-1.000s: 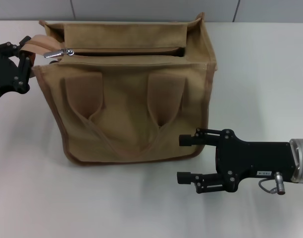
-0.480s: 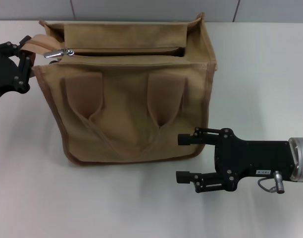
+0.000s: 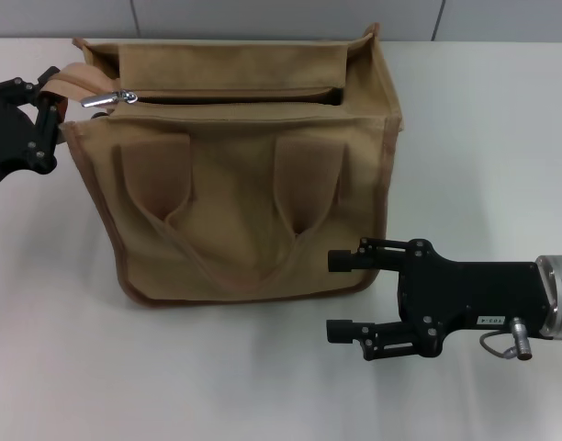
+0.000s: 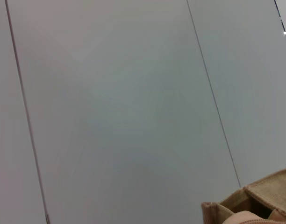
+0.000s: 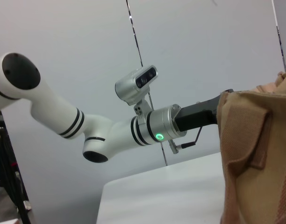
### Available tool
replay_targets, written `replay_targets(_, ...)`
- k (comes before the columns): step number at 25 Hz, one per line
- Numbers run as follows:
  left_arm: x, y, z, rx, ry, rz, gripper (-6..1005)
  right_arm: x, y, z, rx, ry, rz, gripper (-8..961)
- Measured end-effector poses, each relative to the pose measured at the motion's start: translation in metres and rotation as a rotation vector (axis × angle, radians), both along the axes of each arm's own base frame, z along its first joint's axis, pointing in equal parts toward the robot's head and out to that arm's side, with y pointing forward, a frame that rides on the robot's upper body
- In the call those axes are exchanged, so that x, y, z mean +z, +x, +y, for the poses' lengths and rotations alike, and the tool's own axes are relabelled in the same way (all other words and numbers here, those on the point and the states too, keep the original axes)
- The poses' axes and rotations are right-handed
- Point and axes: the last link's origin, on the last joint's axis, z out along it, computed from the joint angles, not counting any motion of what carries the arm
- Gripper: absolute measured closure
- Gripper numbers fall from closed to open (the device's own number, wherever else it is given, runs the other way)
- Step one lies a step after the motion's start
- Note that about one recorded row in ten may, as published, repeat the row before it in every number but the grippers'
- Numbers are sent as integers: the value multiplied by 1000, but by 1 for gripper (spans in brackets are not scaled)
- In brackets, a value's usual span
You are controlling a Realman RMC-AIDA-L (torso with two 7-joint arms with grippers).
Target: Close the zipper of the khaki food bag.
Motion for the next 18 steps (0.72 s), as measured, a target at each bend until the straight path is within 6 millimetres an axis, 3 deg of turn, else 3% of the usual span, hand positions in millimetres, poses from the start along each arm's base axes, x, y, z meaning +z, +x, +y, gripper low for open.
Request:
replay_targets(8,-2,1,-1,-3,-5,-8,966,11,-10,0,-33,-71,72,143)
replay_targets(18,-2,2,-2,-14,-5,-13,964,40,-40,22,-163,-226,201,144)
